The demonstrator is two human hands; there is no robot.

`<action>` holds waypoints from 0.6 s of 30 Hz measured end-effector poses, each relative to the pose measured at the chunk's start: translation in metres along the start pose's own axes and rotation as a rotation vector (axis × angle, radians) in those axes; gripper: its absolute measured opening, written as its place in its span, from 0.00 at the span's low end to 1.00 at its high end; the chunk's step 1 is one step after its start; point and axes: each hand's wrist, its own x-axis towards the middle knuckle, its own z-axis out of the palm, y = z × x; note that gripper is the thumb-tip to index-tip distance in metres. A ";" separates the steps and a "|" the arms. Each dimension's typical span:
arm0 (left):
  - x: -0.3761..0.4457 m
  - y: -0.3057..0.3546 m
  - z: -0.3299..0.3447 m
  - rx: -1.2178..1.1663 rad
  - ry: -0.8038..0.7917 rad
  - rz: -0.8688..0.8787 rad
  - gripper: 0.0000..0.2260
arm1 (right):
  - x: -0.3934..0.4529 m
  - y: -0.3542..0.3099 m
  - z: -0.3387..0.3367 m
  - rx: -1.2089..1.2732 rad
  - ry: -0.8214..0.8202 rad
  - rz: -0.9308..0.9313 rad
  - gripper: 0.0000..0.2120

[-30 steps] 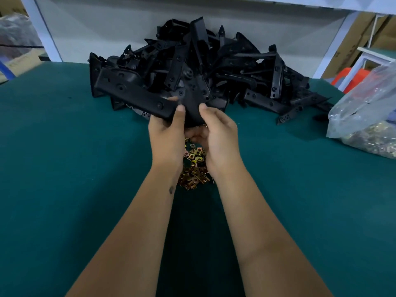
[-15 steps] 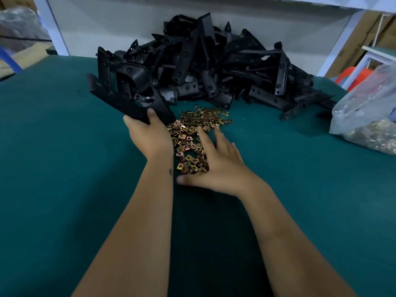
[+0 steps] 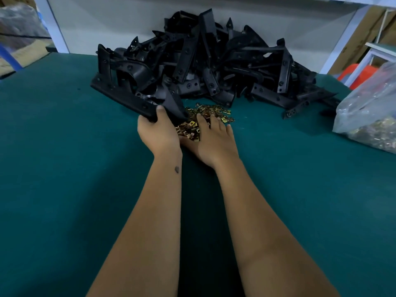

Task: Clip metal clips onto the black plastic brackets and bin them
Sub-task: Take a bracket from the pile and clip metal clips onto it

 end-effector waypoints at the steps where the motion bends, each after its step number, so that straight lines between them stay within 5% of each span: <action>1: -0.001 0.001 0.001 -0.036 -0.016 -0.037 0.06 | -0.001 0.001 0.000 0.073 0.019 -0.014 0.42; 7: -0.008 0.000 0.008 -0.295 -0.099 -0.290 0.05 | -0.018 0.009 -0.009 0.627 0.247 -0.002 0.16; 9: -0.011 0.000 0.010 -0.315 -0.137 -0.338 0.04 | -0.020 0.011 -0.011 0.684 0.304 0.064 0.17; 18: -0.010 0.000 0.006 -0.202 -0.212 -0.371 0.04 | -0.019 0.007 -0.009 0.322 0.197 -0.057 0.07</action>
